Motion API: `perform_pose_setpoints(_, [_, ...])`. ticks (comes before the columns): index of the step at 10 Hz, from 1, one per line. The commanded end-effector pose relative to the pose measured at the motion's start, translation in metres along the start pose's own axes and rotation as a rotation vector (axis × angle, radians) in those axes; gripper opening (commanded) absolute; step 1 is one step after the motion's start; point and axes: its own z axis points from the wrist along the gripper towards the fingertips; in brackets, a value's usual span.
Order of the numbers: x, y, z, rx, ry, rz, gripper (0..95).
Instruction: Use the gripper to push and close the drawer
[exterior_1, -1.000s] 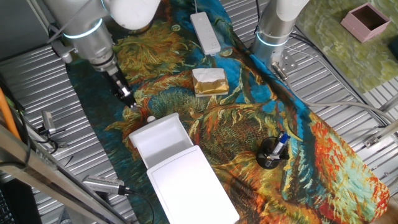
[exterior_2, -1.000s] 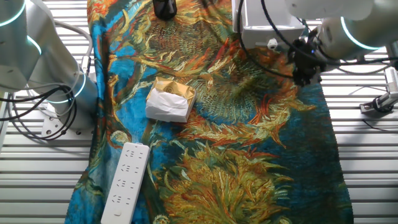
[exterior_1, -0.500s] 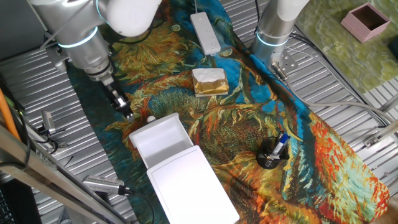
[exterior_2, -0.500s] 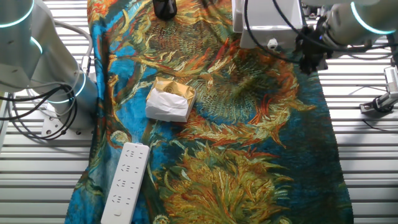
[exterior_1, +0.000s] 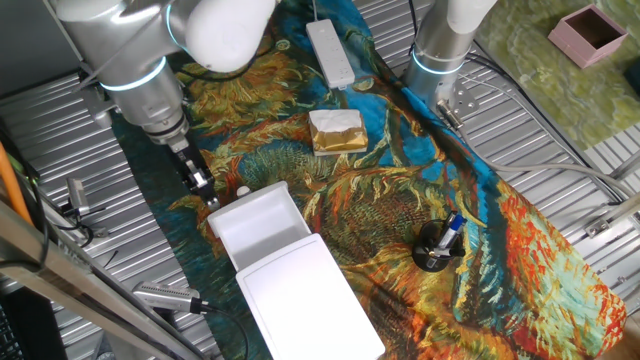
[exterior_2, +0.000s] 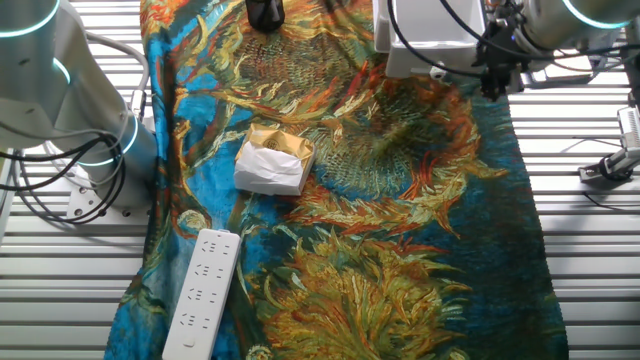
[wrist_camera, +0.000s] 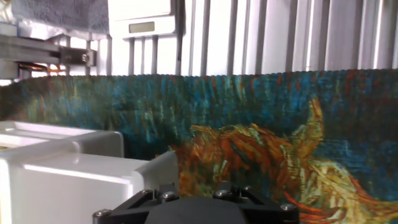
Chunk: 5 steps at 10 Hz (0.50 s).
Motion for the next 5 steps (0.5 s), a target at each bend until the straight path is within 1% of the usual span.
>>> perform_pose_setpoints(1, [-0.001,0.003,0.000,-0.007,0.000,0.011,38.0])
perform_pose_setpoints(2, [-0.001,0.006,0.000,-0.017,-0.004,0.028,38.0])
perform_pose_setpoints(5, [-0.003,0.015,0.000,-0.026,-0.010,0.056,38.0])
